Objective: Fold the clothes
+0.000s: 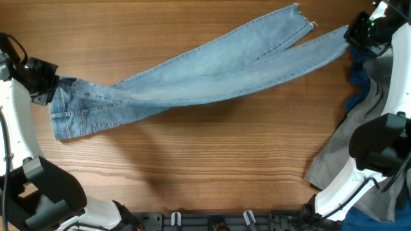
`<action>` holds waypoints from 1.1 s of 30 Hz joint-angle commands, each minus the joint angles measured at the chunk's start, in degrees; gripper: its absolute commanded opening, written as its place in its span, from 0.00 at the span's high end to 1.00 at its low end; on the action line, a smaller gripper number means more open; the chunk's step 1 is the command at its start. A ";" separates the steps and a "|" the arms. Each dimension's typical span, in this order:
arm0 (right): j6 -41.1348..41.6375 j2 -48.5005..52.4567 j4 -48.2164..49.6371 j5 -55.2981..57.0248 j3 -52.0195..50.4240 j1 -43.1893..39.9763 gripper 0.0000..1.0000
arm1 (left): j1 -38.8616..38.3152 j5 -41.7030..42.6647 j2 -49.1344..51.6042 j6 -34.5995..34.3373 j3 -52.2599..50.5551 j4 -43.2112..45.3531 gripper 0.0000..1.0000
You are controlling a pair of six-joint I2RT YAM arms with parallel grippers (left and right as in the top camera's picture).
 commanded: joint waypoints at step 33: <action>4.87 -25.40 -16.26 11.32 1.73 -19.41 0.96 | 0.48 8.00 -10.01 16.41 1.07 -6.36 0.96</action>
